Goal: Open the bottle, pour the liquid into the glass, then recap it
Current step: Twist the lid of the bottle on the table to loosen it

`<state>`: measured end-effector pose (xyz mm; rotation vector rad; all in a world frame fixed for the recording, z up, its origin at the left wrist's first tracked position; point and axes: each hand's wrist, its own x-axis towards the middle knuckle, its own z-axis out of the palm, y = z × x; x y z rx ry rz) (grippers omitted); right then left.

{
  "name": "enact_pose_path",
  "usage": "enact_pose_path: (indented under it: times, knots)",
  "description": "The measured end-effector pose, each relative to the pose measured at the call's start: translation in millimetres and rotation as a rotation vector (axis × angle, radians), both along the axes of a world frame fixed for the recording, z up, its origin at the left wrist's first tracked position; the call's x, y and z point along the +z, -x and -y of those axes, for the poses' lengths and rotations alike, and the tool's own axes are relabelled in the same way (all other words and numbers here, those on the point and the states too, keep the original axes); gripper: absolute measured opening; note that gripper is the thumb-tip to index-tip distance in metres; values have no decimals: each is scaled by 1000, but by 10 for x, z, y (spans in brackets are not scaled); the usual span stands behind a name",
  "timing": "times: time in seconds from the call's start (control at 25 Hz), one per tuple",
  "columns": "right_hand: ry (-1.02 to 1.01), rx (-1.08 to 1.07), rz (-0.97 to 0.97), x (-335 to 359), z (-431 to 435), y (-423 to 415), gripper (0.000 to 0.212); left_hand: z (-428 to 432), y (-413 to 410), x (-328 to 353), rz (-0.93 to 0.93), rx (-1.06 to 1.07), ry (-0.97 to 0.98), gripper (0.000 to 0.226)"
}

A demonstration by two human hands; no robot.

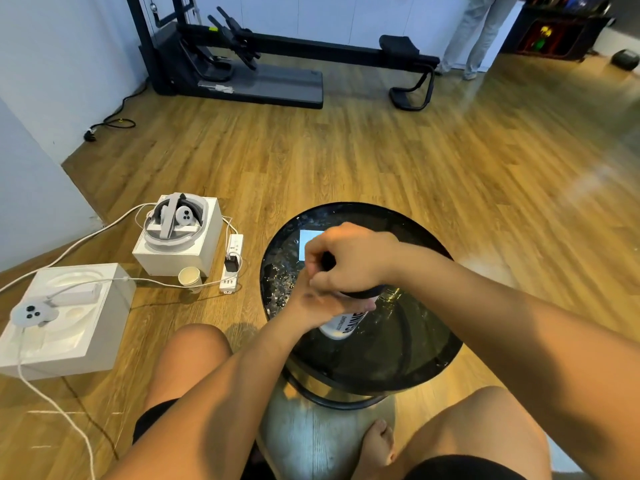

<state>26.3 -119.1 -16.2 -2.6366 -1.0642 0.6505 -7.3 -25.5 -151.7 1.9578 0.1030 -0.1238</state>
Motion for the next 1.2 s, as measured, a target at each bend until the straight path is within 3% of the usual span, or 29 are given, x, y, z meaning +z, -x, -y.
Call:
enact_pose_path:
  times: [0.08, 0.12, 0.2, 0.28, 0.48, 0.6, 0.64, 0.72, 0.8, 0.96, 1.08, 1.16, 1.2]
  knots:
    - [-165, -47, 51, 8, -13, -43, 24, 1, -5, 1, 7, 6, -6, 95]
    - [-99, -98, 153, 20, 0, -93, 35, 2, -3, 14, 5, 12, 9, 101]
    - [271, -211, 329, 20, 57, -194, 60, -9, -1, 41, -7, 9, 45, 109]
    - [394, -248, 310, -74, 81, -207, 60, -23, -7, 35, 6, -8, 26, 107]
    - [-10, 38, 233, -284, 54, -77, 23, 1, 1, 18, -3, -16, 15, 83]
    - [-307, -88, 165, -192, 129, -85, 26, -4, -14, 5, 10, -5, -12, 80]
    - [-242, -153, 221, -145, 169, -108, 37, -12, -15, 8, 24, 9, -9, 89]
    - [126, -265, 340, -117, 230, -165, 55, -34, -7, 13, 40, 10, -11, 108]
    - [251, -287, 330, -152, 215, -187, 55, -33, -6, 13, 32, 6, -12, 109]
    - [68, -143, 176, -159, 121, -93, 35, -32, -10, -42, -17, 9, -31, 90]
    - [-218, -30, 91, -167, 68, 37, 18, -16, 22, -22, -62, 0, 32, 66]
    - [-367, -91, 147, -159, 57, 20, 18, -16, 14, 12, -37, 22, 34, 77]
    - [-293, -161, 254, -129, 68, -6, 28, -15, 10, 24, -15, 13, 6, 87]
